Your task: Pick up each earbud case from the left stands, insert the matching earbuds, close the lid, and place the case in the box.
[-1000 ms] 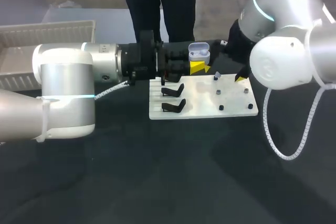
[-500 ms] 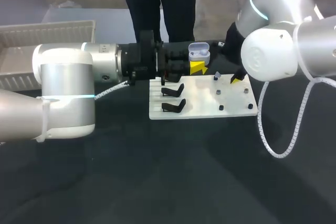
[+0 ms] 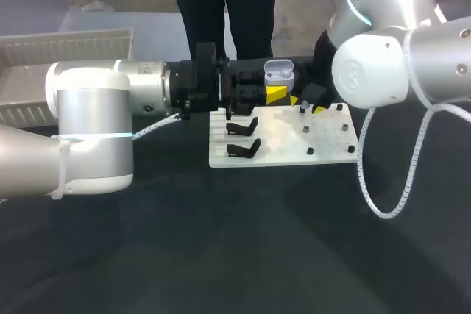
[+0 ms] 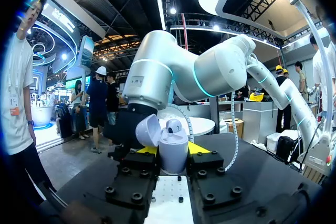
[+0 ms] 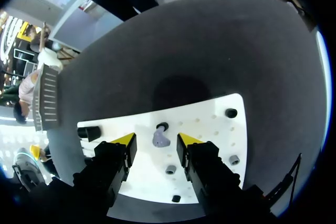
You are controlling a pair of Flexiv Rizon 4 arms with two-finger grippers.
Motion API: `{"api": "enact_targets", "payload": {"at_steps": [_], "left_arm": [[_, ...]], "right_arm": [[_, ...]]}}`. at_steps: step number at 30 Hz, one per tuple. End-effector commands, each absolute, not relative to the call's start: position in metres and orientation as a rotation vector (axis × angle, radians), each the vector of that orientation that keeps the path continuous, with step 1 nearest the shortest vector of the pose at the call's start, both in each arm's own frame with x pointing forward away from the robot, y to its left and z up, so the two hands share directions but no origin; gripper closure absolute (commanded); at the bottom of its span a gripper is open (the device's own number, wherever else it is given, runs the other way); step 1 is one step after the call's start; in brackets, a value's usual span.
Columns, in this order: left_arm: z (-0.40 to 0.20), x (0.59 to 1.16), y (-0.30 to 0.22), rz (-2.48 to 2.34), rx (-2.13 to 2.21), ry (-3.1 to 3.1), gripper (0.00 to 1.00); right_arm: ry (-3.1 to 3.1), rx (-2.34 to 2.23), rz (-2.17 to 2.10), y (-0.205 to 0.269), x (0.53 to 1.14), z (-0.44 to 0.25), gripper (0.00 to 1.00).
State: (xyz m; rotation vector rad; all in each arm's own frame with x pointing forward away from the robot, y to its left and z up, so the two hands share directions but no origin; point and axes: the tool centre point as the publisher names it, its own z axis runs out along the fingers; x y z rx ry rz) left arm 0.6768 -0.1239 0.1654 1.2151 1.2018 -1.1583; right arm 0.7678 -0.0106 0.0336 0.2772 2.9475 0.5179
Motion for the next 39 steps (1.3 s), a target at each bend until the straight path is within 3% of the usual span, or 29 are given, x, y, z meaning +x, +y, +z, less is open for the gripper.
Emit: {"api": "enact_targets", "payload": {"at_steps": [1, 36, 39], "left_arm": [[0.1642, 0.6759, -0.1243, -1.154, 1.209, 1.197, 1.00], [0.1642, 0.6759, -0.1243, -1.154, 1.209, 1.197, 1.00], [0.1642, 0.6759, -0.1243, -1.154, 1.209, 1.197, 1.00]], "right_arm": [[2.954, 0.277, 0.519, -0.0094, 0.7707, 0.0324, 0.52], [2.956, 0.333, 0.523, -0.0138, 0.7687, 0.0288, 0.67], [2.956, 0.332, 0.521, -0.0135, 0.7689, 0.0285, 0.73]]}}
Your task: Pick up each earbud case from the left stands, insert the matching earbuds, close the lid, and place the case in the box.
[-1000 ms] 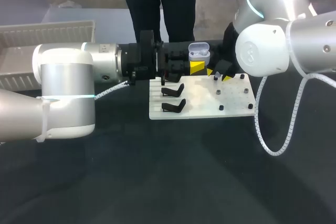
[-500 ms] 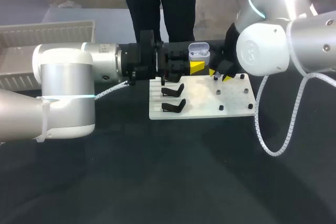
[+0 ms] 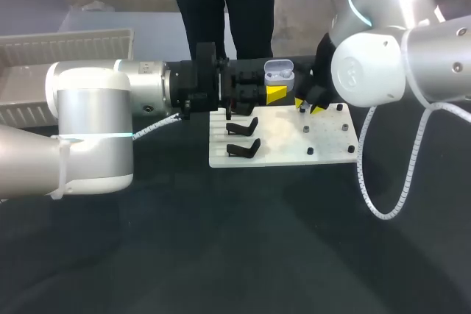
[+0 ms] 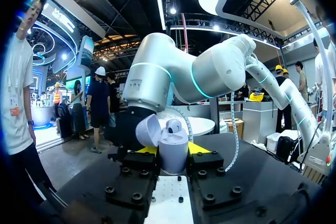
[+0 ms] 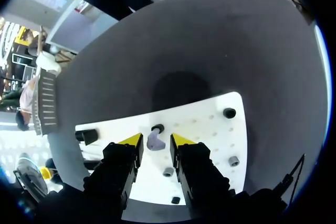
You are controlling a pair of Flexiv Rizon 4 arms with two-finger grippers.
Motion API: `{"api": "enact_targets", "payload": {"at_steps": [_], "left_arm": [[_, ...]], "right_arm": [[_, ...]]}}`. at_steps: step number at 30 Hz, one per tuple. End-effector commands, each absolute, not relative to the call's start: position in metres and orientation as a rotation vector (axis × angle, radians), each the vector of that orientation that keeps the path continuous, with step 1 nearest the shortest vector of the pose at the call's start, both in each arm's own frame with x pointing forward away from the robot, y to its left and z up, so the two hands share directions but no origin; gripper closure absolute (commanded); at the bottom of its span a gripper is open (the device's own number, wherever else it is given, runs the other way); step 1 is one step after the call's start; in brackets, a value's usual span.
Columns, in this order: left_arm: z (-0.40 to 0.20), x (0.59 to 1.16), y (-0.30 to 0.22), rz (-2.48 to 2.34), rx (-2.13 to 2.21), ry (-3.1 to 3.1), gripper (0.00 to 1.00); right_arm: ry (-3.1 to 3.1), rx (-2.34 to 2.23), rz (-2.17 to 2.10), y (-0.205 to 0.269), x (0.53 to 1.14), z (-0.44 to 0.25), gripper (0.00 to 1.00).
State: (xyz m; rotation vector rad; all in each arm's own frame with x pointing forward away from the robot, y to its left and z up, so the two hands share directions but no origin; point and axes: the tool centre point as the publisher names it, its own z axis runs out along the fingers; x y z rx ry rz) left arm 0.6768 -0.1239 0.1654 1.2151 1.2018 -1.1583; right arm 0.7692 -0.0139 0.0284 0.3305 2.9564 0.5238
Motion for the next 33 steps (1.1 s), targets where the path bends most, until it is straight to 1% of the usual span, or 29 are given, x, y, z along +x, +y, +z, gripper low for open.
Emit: {"api": "enact_targets", "payload": {"at_steps": [1, 5, 6, 8, 10, 11, 20, 24, 33], "left_arm": [[0.164, 0.676, -0.124, -1.154, 1.209, 1.197, 1.00], [0.164, 0.676, -0.124, -1.154, 1.209, 1.197, 1.00], [0.164, 0.676, -0.124, -1.154, 1.209, 1.197, 1.00], [0.164, 0.676, -0.124, -1.154, 1.209, 1.197, 1.00], [0.164, 0.676, -0.124, -1.154, 1.209, 1.197, 1.00], [0.164, 0.676, -0.124, -1.154, 1.209, 1.197, 1.00], [0.164, 0.676, -0.124, -1.154, 1.209, 1.197, 1.00], [0.164, 0.676, -0.124, -1.154, 1.209, 1.197, 1.00], [0.164, 0.676, -0.124, -1.154, 1.209, 1.197, 1.00]], "right_arm": [[2.956, 0.333, 0.520, -0.013, 0.769, 0.028, 0.75], [2.954, 0.333, 0.521, -0.013, 0.769, 0.029, 0.75], [2.955, 0.333, 0.520, -0.013, 0.770, 0.028, 0.78], [2.956, 0.333, 0.518, -0.012, 0.770, 0.028, 0.83], [2.958, 0.332, 0.516, -0.012, 0.770, 0.028, 0.98], [2.959, 0.333, 0.516, -0.012, 0.769, 0.028, 1.00], [2.949, 0.342, 0.525, -0.013, 0.765, 0.037, 1.00], [2.926, 0.363, 0.597, -0.016, 0.761, 0.048, 1.00], [2.919, 0.366, 0.586, -0.031, 0.747, 0.081, 1.00]]}}
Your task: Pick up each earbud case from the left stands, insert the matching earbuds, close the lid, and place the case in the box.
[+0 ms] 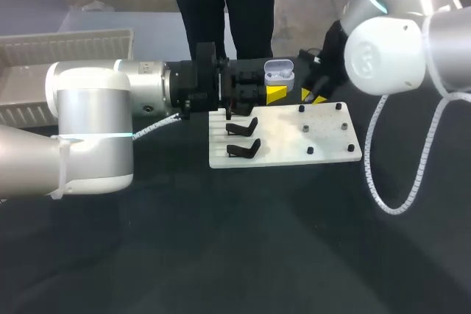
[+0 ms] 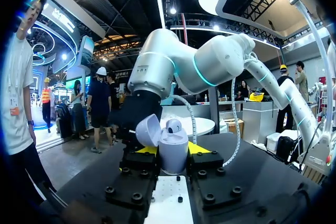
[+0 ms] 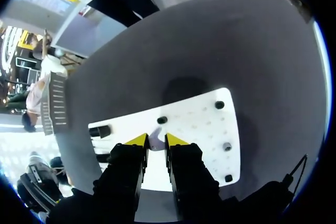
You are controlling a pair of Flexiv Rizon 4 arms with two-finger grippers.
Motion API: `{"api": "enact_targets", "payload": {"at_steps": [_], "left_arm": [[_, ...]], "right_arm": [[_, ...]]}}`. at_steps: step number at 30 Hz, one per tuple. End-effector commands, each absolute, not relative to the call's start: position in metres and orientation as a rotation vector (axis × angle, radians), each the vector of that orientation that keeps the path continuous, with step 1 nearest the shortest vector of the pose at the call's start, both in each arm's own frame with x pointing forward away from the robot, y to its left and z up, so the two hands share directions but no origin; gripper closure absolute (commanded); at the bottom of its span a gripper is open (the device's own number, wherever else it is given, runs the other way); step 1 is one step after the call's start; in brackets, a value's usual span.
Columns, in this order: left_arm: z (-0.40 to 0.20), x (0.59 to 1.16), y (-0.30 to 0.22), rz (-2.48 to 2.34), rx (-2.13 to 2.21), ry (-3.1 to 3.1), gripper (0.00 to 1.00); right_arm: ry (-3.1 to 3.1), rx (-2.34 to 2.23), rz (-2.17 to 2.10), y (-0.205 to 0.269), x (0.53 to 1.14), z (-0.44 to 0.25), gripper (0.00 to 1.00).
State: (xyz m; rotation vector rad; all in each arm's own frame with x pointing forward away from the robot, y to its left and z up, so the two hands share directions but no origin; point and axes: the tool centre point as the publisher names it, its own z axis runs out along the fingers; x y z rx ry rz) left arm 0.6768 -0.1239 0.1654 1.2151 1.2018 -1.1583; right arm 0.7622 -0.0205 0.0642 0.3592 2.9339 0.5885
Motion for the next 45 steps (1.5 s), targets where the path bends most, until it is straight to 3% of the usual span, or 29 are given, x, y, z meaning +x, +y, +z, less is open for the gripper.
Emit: {"api": "enact_targets", "payload": {"at_steps": [1, 18, 45], "left_arm": [[0.164, 0.676, -0.124, -1.154, 1.209, 1.197, 1.00], [0.164, 0.676, -0.124, -1.154, 1.209, 1.197, 1.00], [0.164, 0.676, -0.124, -1.154, 1.209, 1.197, 1.00]], "right_arm": [[2.927, 0.359, 0.577, -0.033, 0.745, 0.085, 1.00], [3.004, -0.014, 0.429, -0.057, 0.690, 0.154, 1.00], [2.956, -0.858, 0.239, 0.013, 0.625, 0.236, 1.00]]}}
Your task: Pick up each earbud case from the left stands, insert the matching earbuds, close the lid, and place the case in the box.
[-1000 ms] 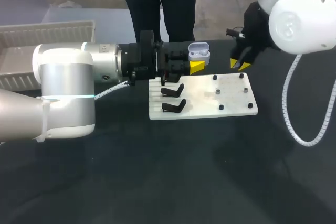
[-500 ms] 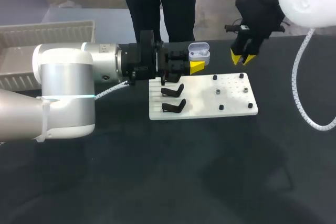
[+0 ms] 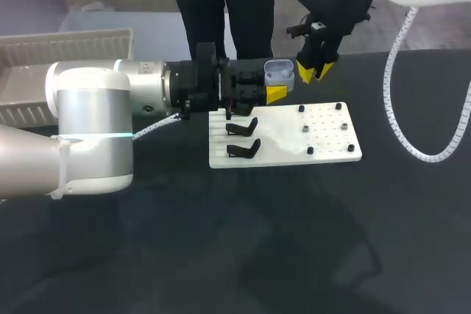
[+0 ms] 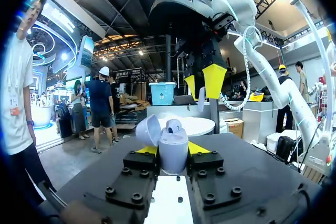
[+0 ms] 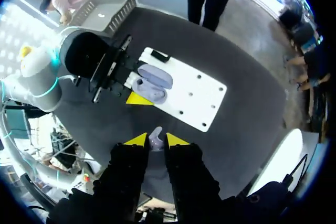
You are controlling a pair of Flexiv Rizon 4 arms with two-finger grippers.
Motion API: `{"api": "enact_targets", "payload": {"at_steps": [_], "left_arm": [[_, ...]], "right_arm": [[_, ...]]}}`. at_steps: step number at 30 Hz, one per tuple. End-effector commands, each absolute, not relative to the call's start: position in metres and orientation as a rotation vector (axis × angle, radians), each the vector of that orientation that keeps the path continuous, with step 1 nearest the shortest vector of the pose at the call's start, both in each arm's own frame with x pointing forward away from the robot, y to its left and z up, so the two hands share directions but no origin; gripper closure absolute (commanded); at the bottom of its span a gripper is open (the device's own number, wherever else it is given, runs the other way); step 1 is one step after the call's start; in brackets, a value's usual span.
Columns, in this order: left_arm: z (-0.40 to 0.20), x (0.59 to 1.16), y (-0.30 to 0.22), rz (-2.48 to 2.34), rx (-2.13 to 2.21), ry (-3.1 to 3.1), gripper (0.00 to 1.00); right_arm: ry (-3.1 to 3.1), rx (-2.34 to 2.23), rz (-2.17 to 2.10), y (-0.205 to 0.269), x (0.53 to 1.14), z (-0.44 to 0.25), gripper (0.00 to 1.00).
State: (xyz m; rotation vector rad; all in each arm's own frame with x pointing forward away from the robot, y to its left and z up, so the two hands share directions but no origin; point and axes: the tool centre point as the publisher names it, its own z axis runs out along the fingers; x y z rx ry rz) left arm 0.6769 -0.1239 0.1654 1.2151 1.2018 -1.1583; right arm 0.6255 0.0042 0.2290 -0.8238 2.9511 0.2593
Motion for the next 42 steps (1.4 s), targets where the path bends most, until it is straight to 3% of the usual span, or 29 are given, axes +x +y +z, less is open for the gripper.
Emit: {"api": "enact_targets", "payload": {"at_steps": [1, 13, 42], "left_arm": [[0.164, 0.676, -0.124, -1.154, 1.209, 1.197, 1.00], [0.164, 0.676, -0.124, -1.154, 1.209, 1.197, 1.00], [0.164, 0.676, -0.124, -1.154, 1.209, 1.197, 1.00]], "right_arm": [[2.954, -0.876, 0.225, 0.015, 0.624, 0.238, 1.00], [2.924, -0.964, 0.198, 0.039, 0.618, 0.256, 1.00], [2.940, -0.969, 0.195, 0.047, 0.632, 0.253, 1.00]]}}
